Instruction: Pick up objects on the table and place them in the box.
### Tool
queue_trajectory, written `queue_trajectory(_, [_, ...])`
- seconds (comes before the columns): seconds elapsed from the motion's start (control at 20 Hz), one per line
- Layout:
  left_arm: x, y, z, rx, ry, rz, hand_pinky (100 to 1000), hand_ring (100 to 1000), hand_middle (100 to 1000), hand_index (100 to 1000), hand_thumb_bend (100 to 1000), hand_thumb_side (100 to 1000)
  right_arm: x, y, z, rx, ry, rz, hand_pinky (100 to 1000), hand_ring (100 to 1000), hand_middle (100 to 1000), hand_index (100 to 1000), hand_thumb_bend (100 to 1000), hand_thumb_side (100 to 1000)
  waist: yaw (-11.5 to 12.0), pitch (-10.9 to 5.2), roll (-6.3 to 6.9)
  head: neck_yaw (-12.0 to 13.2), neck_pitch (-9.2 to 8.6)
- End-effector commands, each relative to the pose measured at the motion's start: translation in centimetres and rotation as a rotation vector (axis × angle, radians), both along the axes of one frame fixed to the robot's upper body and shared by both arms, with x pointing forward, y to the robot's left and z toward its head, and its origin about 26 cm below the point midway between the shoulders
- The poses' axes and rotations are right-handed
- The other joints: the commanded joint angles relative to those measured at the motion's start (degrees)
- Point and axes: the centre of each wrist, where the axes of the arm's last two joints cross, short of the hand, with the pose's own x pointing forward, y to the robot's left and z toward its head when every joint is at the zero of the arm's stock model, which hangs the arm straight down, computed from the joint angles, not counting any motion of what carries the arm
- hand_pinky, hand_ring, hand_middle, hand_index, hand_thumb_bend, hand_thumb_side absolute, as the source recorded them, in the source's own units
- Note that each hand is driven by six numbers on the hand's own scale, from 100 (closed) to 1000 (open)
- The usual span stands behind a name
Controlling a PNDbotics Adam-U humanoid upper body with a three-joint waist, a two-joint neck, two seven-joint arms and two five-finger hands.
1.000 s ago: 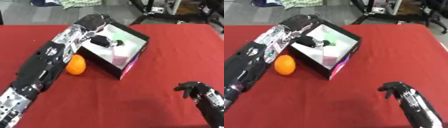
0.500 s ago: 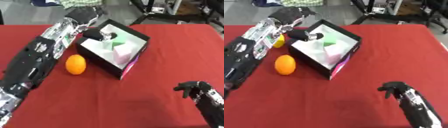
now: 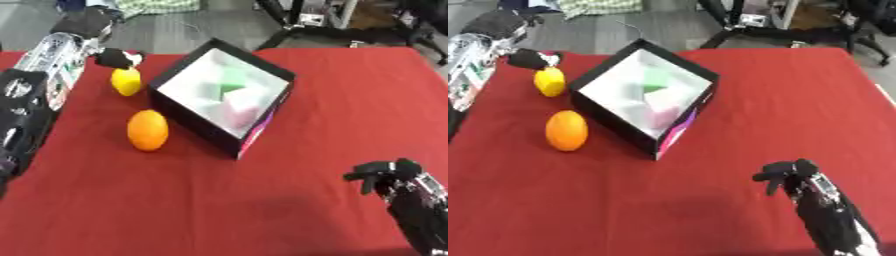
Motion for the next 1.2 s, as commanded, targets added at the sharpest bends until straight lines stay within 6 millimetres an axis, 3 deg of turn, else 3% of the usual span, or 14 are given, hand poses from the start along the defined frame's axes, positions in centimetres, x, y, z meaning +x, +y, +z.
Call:
queue_trajectory(0.05, [0.4, 1.9, -0.3, 0.006, -0.010, 0.078, 775, 713, 777, 912, 347, 651, 0.0, -0.2, 0.5, -0.008, -0.018, -0.011, 1000, 716, 411, 687, 100, 998, 0.0, -0.47, -0.01, -0.2, -0.16])
queue_trajectory(0.65, [0.3, 2.6, -4.2, -0.065, 0.011, 0.087, 767, 671, 733, 883, 247, 649, 0.1, -0.1, 0.6, -0.005, -0.019, -0.015, 1000, 716, 411, 687, 100, 1000, 0.2, 0.13, -0.24, -0.6, -0.70])
queue_trajectory(1.2, [0.1, 2.4, -5.5, -0.167, -0.031, 0.074, 769, 649, 713, 878, 237, 764, 0.2, 0.1, 0.9, -0.002, -0.022, -0.020, 1000, 716, 411, 687, 100, 1000, -0.1, 1.03, -0.49, -0.7, -1.51])
